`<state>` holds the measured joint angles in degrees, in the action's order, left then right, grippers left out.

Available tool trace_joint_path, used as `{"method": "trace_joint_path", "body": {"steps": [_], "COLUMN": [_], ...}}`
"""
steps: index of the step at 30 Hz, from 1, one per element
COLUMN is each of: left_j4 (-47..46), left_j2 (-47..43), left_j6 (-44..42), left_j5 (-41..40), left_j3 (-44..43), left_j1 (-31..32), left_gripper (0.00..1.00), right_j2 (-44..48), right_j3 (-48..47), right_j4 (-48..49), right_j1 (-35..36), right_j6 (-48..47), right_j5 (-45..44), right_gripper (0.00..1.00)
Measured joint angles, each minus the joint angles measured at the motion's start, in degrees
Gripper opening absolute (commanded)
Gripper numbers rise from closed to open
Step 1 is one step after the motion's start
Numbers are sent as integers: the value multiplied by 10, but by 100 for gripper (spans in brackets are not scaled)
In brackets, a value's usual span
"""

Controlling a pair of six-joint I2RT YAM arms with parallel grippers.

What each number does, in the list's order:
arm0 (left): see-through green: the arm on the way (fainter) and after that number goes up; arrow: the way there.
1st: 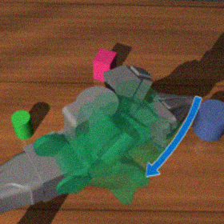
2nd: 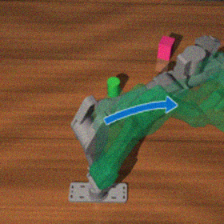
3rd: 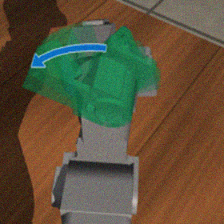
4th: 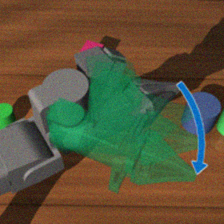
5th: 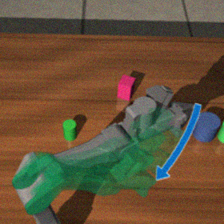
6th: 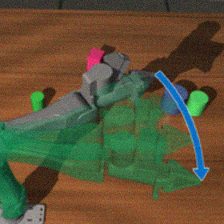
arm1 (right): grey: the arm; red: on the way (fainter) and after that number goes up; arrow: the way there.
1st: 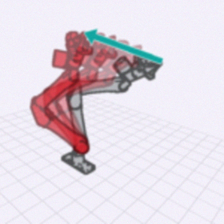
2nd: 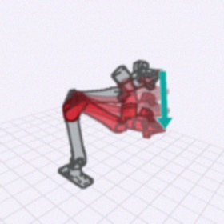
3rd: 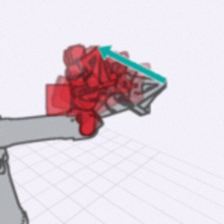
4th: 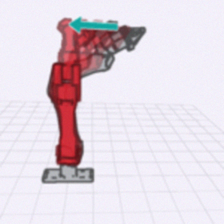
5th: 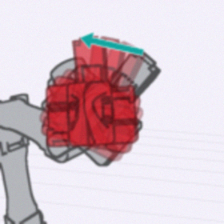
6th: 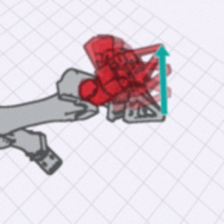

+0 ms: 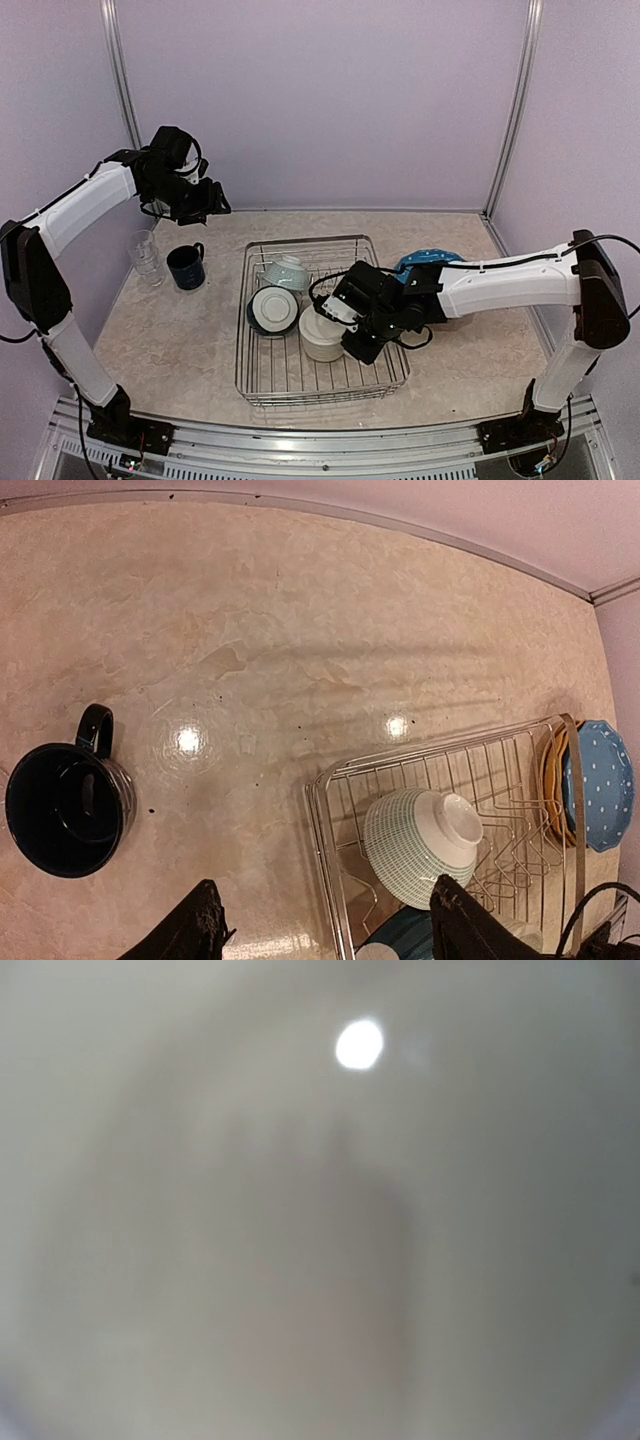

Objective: Unload the mixed dishes from the dish rack
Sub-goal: Grab the cup from the dish rack, then pass from the right arm to the left

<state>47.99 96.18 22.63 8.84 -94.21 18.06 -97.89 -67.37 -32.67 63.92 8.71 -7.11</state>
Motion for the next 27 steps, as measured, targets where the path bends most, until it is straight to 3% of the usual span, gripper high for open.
{"method": "trace_joint_path", "body": {"steps": [8, 17, 22, 27], "left_j4": [0, -26, -57, -110], "left_j2": [0, -7, -28, -55], "left_j6": [0, -2, -2, 3], "left_j5": [2, 40, 102, 216], "left_j3": [0, 22, 48, 76], "left_j1": [0, 0, 0, 1], "left_gripper": [68, 83, 92, 98], "right_j2": [65, 238, 288, 289], "right_j3": [65, 184, 230, 249], "right_j4": [38, 140, 238, 323], "right_j1": [5, 5, -1, -21], "right_j6": [25, 82, 123, 165], "right_j5": [-16, -33, -28, -7], "right_gripper": [0, 0, 0, 0]}}
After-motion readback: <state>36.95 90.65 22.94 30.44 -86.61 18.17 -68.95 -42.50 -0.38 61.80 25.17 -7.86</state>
